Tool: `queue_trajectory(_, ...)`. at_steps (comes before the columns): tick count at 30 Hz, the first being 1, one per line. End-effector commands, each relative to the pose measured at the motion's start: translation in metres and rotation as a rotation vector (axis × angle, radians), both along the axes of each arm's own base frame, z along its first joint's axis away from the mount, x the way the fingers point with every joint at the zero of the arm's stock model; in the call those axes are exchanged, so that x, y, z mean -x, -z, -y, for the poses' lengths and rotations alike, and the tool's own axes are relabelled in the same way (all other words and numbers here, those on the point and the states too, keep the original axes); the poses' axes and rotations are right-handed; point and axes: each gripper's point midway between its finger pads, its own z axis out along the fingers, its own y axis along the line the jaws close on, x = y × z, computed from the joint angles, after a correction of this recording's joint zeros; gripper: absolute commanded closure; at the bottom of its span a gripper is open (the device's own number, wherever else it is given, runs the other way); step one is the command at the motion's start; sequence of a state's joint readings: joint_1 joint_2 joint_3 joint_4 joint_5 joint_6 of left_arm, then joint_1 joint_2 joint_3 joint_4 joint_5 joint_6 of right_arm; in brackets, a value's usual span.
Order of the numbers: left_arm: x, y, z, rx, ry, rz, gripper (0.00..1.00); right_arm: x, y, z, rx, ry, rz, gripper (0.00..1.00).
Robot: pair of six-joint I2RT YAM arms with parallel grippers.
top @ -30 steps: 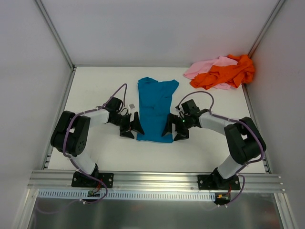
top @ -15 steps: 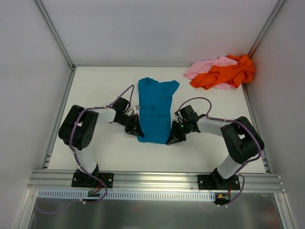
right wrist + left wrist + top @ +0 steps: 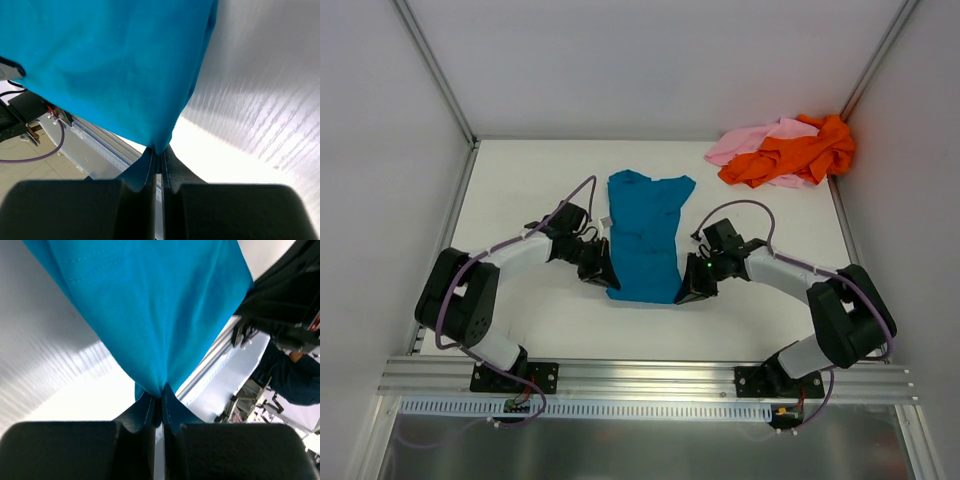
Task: Fold and stack the t-shirts
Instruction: Grab one side of the 2/3 rectangular tshirt with both arms
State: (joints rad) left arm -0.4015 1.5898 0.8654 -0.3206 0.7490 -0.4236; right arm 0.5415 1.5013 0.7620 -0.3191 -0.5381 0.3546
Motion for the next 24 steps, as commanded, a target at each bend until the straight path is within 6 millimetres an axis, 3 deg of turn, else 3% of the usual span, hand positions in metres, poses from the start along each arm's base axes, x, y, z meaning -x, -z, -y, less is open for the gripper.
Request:
queue_trajectory(1, 0.03, -0.004, -0.009, -0.023, -0.005, -0.064, 1.0, 0.015, -0.014, 0.006, -0.013, -0.022, 0.002, 1.0)
queue_trajectory(6, 0.051, -0.011, -0.01, -0.011, -0.013, -0.073, 1.0, 0.039, -0.024, 0.013, -0.035, -0.025, -0.038, 1.0)
queue_trajectory(15, 0.067, -0.021, -0.006, -0.013, -0.024, -0.084, 1.0, 0.07, -0.048, 0.025, -0.067, -0.054, -0.054, 1.0)
queue_trajectory(24, 0.098, -0.02, -0.005, -0.002, -0.07, -0.112, 1.0, 0.1, -0.053, 0.035, -0.095, -0.04, -0.086, 1.0)
